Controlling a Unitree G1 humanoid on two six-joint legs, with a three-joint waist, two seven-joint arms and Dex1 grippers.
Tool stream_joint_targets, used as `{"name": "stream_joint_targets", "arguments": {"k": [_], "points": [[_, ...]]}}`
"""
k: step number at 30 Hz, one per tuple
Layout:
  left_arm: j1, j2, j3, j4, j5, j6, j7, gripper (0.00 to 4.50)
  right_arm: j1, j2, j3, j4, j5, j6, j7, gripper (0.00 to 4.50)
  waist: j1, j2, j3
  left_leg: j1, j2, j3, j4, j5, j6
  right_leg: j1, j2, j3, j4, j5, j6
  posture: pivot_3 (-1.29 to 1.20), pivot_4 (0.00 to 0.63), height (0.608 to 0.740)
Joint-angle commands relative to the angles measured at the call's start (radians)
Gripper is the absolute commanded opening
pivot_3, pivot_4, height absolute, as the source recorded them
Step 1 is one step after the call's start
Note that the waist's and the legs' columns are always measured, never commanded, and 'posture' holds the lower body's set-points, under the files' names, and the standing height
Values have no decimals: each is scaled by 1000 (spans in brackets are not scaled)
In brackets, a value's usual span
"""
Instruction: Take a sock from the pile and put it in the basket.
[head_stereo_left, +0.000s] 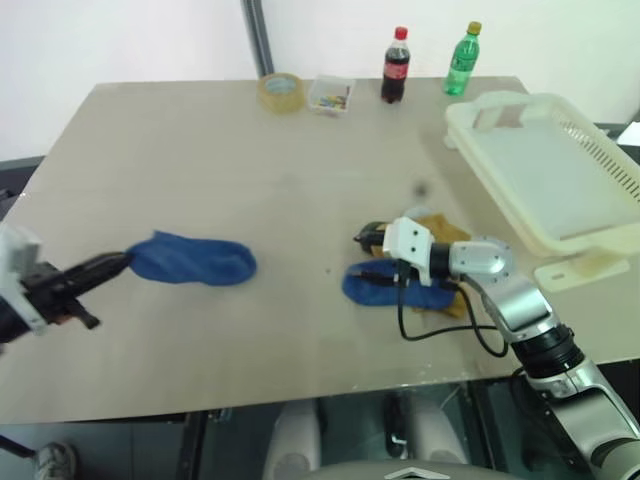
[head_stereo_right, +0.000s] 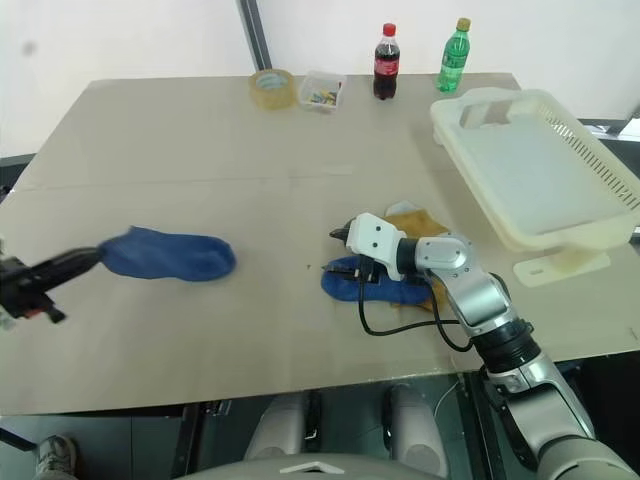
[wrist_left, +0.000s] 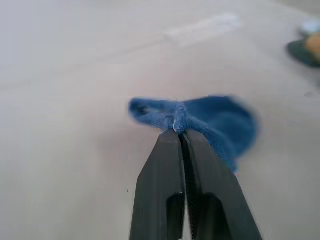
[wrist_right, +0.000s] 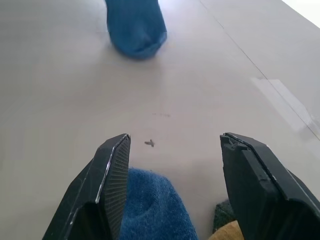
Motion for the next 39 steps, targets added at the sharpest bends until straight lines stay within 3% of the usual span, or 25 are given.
{"name": "stream_joint_targets", "arguments": {"k": [1,4,6,8,9,19,23,26,35,39], "points": [[-57,72,-60,-245,-147,186,23,1440,-11,6,-34,-20,26,-17,-5,2916,1,0,0,0,0,0,0,0,0,0,0,0,0,0,0,0,150,740],[-169,-5,-303,-414,-163,271,189,2452,-4,14,-41,-43,32,1,-24,2916,-1,5,2,0,-5,2,-1,0,0,1,-4,2,-1,2,-3,0,150,740],[-259,-128,-478,-459,-125,301,305,3243,5,14,-44,-61,31,14,-38,2916,-4,5,3,1,-5,2,-1,0,1,1,-3,3,1,4,0,0,150,740],[-311,-234,-604,-437,-58,283,378,3707,22,4,-40,-89,21,26,-53,2916,-1,4,3,0,-4,2,-1,0,1,1,-1,4,1,5,2,0,150,740],[-320,-265,-626,-408,-25,265,395,3707,32,-3,-37,-110,13,33,-59,2916,-1,3,3,1,-4,1,0,0,0,1,1,5,3,5,2,0,150,740],[-183,-245,-316,-166,125,25,439,3707,40,3,-43,-125,21,55,-93,2916,3,1,3,4,2,-1,0,3,-3,-2,9,6,10,0,-1,0,150,740],[-47,-353,-196,-237,226,63,693,3707,18,17,-29,-85,31,30,-65,2916,-6,0,2,3,2,1,1,3,-4,-2,6,6,9,2,-4,0,150,740],[17,-413,-131,-259,259,79,791,3707,4,23,-26,-68,39,22,-49,2916,-6,-2,2,3,1,3,0,3,-4,-2,5,8,9,3,-1,0,150,740],[15,-449,-114,-236,240,125,823,3707,-18,21,-30,-29,41,1,-6,2916,0,-3,1,3,1,-1,1,3,-4,-1,4,4,11,1,-4,0,150,740],[-14,-486,-75,-229,257,52,859,3707,-24,20,-38,-28,38,-2,-8,2916,-2,-3,1,3,1,-1,1,3,-4,-2,5,4,11,3,-6,0,150,740]]}}
